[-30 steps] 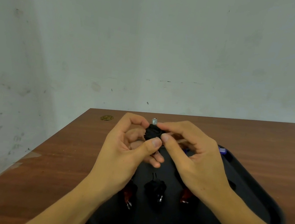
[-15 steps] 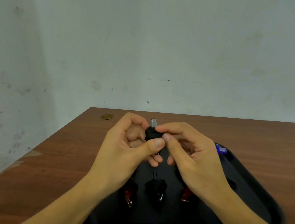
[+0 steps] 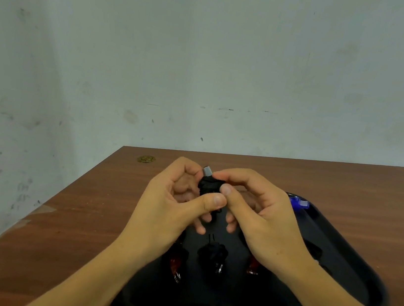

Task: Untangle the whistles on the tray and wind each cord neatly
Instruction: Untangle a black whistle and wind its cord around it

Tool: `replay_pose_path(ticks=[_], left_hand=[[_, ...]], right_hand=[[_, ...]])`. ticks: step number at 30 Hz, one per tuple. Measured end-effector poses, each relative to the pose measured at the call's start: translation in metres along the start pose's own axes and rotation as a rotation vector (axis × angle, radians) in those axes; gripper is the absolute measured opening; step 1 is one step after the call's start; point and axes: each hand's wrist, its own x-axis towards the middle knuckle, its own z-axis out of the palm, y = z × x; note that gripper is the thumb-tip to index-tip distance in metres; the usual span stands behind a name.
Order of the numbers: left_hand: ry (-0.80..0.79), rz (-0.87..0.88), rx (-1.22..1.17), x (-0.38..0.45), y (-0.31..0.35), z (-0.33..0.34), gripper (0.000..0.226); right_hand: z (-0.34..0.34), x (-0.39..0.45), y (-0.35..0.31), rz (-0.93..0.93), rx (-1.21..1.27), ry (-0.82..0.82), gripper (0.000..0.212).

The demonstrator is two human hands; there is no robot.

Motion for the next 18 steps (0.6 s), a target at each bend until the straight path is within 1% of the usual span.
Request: replay_pose_path(ticks=[3,5,10,18], left_hand=[[-0.100,0.022,-0.044,-0.0006,-0.0029,-0.0034,0.032],[-0.123,0.037,-0.034,-0.0002,-0.0052,-0.0054,0.030],[-0.024,0.075,0.048,0.0018,-0.0074,-0.0056,0.024],[0.000,0.124,0.054,0.0000,-0.0023,-0.0030,0.016]], right_hand=[[-0.0021,0.0027,0.0001,0.008,0.046,0.046,0.022],[-0.0039,0.0034,0.0003,0.011,0.067,0.057,0.022],[-0.0020,0.0028,0.0019,0.056,0.131,0.042,0.022],[0.0016,0.0031,-0.0008,0.089,0.218,0.035,0.022]])
